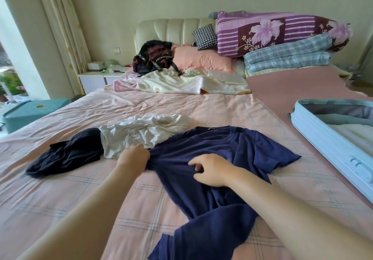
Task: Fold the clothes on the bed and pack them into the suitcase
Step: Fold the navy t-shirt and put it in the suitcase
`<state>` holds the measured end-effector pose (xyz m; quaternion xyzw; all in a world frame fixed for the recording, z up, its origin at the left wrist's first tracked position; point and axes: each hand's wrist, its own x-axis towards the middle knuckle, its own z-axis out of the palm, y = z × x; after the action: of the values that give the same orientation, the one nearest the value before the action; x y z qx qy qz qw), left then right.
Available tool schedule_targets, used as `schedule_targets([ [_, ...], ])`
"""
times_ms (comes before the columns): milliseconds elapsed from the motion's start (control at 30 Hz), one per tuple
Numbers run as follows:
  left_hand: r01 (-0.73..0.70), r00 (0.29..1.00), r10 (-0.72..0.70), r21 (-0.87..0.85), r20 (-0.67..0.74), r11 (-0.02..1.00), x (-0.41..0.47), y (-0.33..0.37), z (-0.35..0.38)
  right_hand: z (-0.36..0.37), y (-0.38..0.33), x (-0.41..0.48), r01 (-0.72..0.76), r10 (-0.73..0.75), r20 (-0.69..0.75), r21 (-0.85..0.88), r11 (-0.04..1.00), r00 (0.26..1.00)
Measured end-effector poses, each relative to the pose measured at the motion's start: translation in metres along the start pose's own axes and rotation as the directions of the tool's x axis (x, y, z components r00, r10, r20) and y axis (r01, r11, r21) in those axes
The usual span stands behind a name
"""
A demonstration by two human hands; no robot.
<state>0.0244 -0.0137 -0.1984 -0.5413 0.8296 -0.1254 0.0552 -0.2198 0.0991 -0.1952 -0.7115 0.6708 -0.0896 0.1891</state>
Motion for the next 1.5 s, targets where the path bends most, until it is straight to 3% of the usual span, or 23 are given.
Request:
schedule_targets([
  [167,-0.188,0.974,0.146,-0.264,-0.172,0.946,-0.036,0.043,-0.019,0.002,-0.014,-0.041,0.075,-0.075,-0.034,0.016,0.997,0.997],
  [233,-0.21,0.977,0.201,-0.469,-0.07,0.858,-0.056,0.061,-0.034,0.003,-0.021,-0.064,0.083,-0.08,-0.064,0.058,0.995,0.995],
  [300,-0.216,0.958,0.284,-0.562,0.036,0.799,-0.081,0.079,-0.047,0.004,-0.024,-0.087,0.069,-0.063,-0.052,0.122,0.99,0.997],
  [400,-0.23,0.912,0.377,-0.564,0.158,0.793,-0.117,0.098,-0.056,0.006,-0.027,-0.119,0.06,-0.058,-0.018,0.171,0.983,0.998],
  [533,-0.135,0.881,0.366,-0.582,0.299,0.802,-0.155,0.102,-0.059,0.01,-0.025,-0.155,0.059,-0.062,0.022,0.121,0.991,0.998],
  [667,-0.175,0.869,0.398,-0.571,0.293,0.802,-0.183,0.093,-0.066,0.012,-0.015,-0.185,0.07,-0.071,0.003,0.043,0.997,0.998],
  [833,-0.174,0.811,0.532,-0.77,0.241,0.614,-0.214,0.111,-0.082,-0.002,0.01,-0.218,-0.028,0.031,0.018,-0.161,0.987,0.999],
  [933,-0.22,0.744,0.582,-0.702,0.329,0.678,-0.229,0.127,-0.082,-0.009,0.017,-0.246,-0.105,0.159,0.154,-0.307,0.946,0.975],
  [1033,-0.183,0.785,0.489,-0.613,0.379,0.769,-0.239,0.128,-0.077,-0.002,0.013,-0.267,-0.148,0.223,0.225,-0.305,0.941,0.949],
  [1100,-0.14,0.842,0.405,-0.583,0.355,0.801,-0.246,0.121,-0.077,0.007,0.003,-0.276,-0.082,0.115,0.083,-0.326,0.942,0.99],
  [1167,-0.116,0.858,0.385,-0.603,0.34,0.79,-0.252,0.115,-0.076,0.02,-0.009,-0.279,0.014,-0.017,-0.007,-0.316,0.949,1.0],
  [1267,-0.147,0.83,0.461,-0.676,0.312,0.722,-0.263,0.109,-0.07,0.045,-0.022,-0.281,0.04,-0.031,0.087,-0.107,0.993,0.996],
  [1300,-0.18,0.825,0.483,-0.672,0.295,0.718,-0.267,0.108,-0.067,0.053,-0.024,-0.282,0.064,-0.051,0.117,-0.113,0.992,0.992],
  [1400,-0.263,0.849,0.486,-0.633,0.207,0.728,-0.279,0.112,-0.06,0.073,-0.03,-0.283,0.13,-0.113,0.067,-0.389,0.912,0.991],
  [1500,-0.292,0.904,0.423,-0.638,0.058,0.713,-0.282,0.111,-0.052,0.076,-0.034,-0.281,0.131,-0.14,-0.009,-0.311,0.941,0.99],
])
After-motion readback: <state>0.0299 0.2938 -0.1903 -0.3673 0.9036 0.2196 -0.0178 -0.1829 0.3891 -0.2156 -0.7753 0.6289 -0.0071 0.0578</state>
